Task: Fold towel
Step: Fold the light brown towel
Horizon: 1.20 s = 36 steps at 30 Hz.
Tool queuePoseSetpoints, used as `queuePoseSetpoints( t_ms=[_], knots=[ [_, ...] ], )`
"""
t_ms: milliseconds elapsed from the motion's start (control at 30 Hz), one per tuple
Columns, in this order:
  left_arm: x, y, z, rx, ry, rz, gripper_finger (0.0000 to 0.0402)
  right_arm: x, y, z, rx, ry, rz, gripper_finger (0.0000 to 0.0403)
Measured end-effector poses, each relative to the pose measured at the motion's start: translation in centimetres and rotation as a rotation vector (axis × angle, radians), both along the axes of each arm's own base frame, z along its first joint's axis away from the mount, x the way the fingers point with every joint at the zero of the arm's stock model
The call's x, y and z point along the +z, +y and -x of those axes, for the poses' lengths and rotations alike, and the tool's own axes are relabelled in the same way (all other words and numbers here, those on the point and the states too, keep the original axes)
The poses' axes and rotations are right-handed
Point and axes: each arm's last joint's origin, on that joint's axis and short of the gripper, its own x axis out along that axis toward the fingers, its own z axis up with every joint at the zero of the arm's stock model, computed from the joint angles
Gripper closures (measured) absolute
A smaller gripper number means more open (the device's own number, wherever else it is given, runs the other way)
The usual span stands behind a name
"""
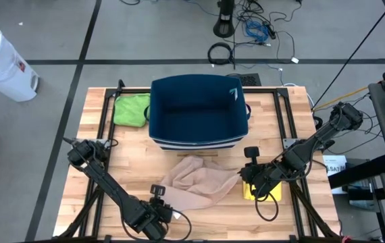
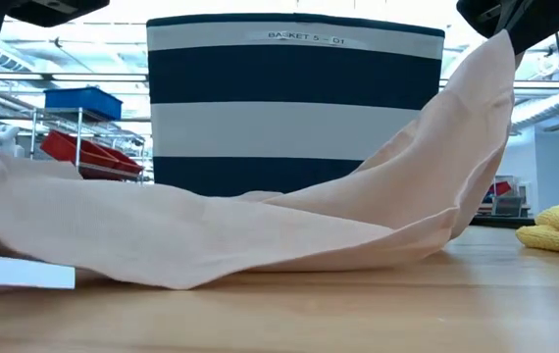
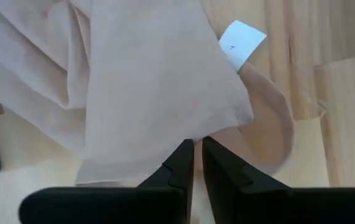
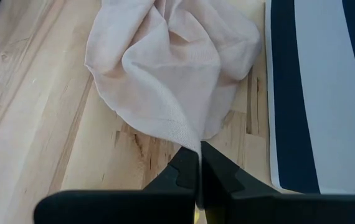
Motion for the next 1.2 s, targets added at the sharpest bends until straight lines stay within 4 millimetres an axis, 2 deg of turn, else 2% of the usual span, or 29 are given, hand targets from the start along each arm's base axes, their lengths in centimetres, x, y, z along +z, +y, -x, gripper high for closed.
queuePoseSetpoints(
  t_ms=[200,467,600,800,1000,1200],
  knots=[
    [0.0,-0.2,-0.2,0.002,-0.025,0.024,0.035,0.0,0.0,0.0,0.0,0.0,0.0,0.0403],
    [0.1,-0.4,-0.4,0.015,-0.05,0.051,0.0276,0.0,0.0,0.0,-0.002,0.0,-0.002,0.0403],
    [0.1,-0.7,-0.3,0.003,-0.037,0.068,0.0253,-0.1,0.0,0.0,-0.003,0.002,-0.001,0.0403],
    [-0.1,-0.9,0.3,-0.047,0.006,0.06,0.0252,-0.1,0.0,0.0,-0.002,0.003,0.0,0.0403],
    [-1.2,-0.7,0.9,-0.056,0.037,0.031,0.0263,-0.1,0.1,-0.1,-0.002,0.004,0.0,0.0403],
    [-1.5,-0.9,-0.2,-0.074,-0.081,0.062,0.0265,-0.4,0.2,-0.3,0.0,0.012,0.008,0.0403]
  ],
)
